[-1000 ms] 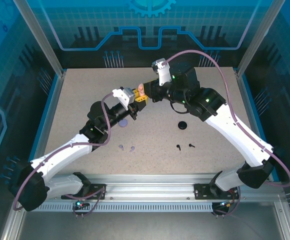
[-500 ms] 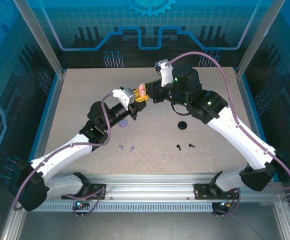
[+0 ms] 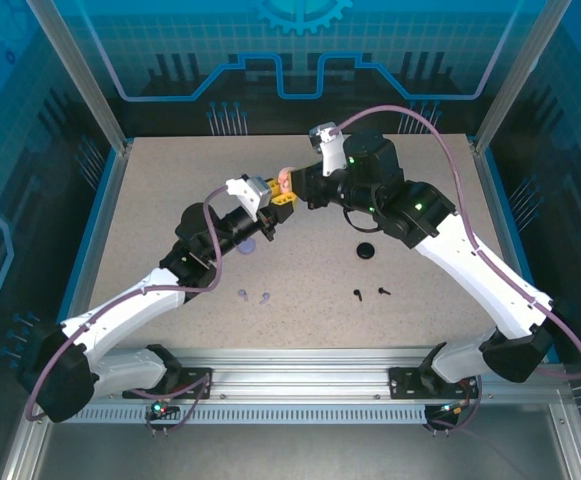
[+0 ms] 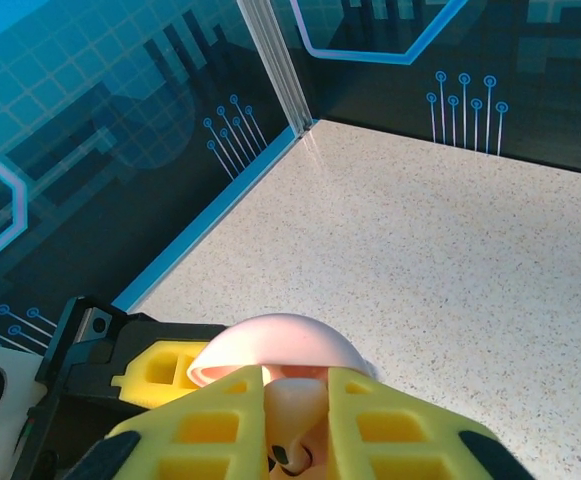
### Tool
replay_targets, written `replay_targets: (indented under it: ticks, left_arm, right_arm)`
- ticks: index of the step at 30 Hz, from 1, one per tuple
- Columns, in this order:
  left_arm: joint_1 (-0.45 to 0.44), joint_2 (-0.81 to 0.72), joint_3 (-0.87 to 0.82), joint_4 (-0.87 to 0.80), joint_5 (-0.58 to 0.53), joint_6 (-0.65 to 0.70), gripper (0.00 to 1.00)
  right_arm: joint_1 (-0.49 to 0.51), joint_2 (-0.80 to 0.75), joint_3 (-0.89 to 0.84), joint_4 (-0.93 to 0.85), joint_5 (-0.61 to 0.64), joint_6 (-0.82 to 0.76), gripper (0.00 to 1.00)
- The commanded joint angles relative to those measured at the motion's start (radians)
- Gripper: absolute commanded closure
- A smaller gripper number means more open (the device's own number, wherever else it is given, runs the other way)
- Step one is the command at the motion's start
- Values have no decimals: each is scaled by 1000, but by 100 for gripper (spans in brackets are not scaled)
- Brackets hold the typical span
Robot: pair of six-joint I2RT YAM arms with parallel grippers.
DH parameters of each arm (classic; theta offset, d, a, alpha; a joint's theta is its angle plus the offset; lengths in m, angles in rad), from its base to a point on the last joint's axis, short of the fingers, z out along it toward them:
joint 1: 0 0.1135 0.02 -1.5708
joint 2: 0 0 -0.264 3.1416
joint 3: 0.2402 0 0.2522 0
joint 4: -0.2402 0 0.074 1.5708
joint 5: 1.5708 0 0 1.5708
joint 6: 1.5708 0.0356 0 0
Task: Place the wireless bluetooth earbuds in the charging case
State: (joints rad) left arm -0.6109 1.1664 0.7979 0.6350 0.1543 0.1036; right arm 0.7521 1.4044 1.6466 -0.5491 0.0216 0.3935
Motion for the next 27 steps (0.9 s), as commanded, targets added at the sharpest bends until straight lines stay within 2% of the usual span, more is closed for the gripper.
replay_targets:
  ticks: [1,3,5,10,17,23,27]
  left_arm:
    - [-5,2,38,65,9,-8,100]
    - [-4,2,38,63,10,-9,100]
    - [-5,1,35,61,10,-8,100]
    - [-5,2,28,61,10,-13,100]
    - [-5,7,16,58,15,-16,100]
    - [-4,16,14,35,34,-12,100]
    - [-5,26,20,28,50,-19,100]
  right_arm:
    - [-1,-14,-12,-47,4,8,67]
    - [-9,-22,11,-48,20,12,54]
    - [-30,-36,39,-40,14,23,45]
    - [-94,-61,99,-36,-29,50,35]
    - [-180,77,279,-175,-86,64,35]
    - [-186,307,542,-375,-121,25,37]
    - [-182,427,660,-457,-170,11,43]
